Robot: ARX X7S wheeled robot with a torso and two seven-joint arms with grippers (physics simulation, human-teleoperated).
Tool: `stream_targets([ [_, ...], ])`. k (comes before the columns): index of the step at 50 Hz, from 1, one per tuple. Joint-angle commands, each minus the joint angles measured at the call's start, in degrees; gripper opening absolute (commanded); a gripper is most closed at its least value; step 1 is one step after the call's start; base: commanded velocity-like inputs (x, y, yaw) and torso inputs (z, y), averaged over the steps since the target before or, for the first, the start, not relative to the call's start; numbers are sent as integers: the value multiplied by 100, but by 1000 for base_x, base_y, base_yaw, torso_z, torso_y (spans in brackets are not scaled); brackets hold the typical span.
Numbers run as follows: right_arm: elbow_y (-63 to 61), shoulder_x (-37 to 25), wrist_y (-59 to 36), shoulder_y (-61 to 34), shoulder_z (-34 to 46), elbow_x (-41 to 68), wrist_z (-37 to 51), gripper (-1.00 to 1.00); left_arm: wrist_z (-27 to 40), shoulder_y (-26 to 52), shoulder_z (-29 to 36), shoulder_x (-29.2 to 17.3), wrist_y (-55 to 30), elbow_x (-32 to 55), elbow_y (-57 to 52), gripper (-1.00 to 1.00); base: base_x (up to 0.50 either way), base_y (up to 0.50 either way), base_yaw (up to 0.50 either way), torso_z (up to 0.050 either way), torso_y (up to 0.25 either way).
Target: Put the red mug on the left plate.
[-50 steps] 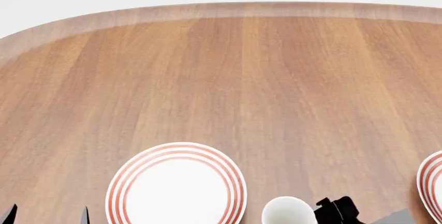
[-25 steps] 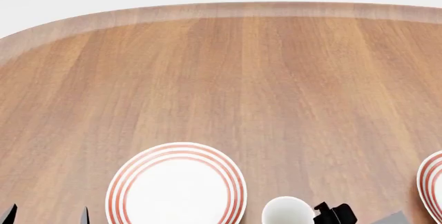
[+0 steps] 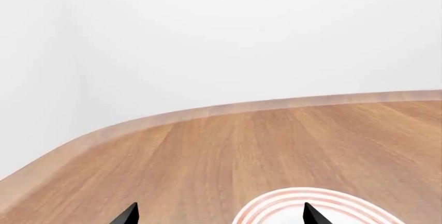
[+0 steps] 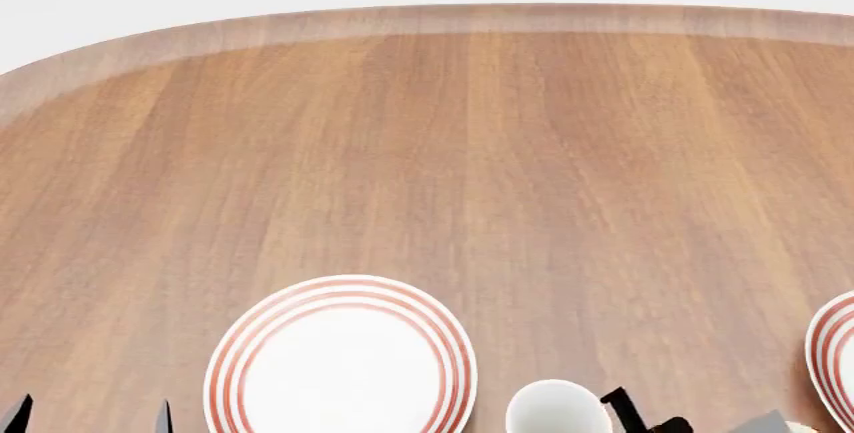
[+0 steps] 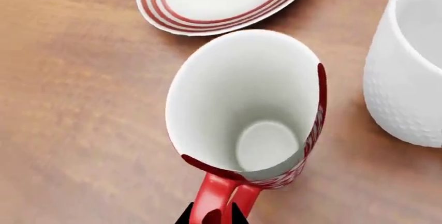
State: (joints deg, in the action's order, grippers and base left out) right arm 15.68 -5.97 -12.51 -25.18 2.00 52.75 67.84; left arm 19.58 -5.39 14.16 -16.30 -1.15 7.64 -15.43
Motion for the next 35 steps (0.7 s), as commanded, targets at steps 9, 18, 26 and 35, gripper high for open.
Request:
stream_targets([
  [9, -2902, -456, -463, 452, 1072, -192, -199, -100, 42, 7, 35, -34, 11, 16, -19, 100, 0, 0, 0, 0, 2],
  [18, -3698, -705, -411, 489, 1461, -410, -615, -100, 53, 16, 62, -46, 23, 18, -5, 100, 0, 0, 0, 0, 0],
  [26, -4079, -864, -303, 528, 1926, -572, -1336, -100, 76, -6, 60, -71, 21, 34, -51, 100, 0, 0, 0, 0, 0],
  [35, -4514, -1093, -781, 262, 2698, -751, -1803, -100, 84, 10, 60, -88, 26, 66, -35, 100, 0, 0, 0, 0, 0],
])
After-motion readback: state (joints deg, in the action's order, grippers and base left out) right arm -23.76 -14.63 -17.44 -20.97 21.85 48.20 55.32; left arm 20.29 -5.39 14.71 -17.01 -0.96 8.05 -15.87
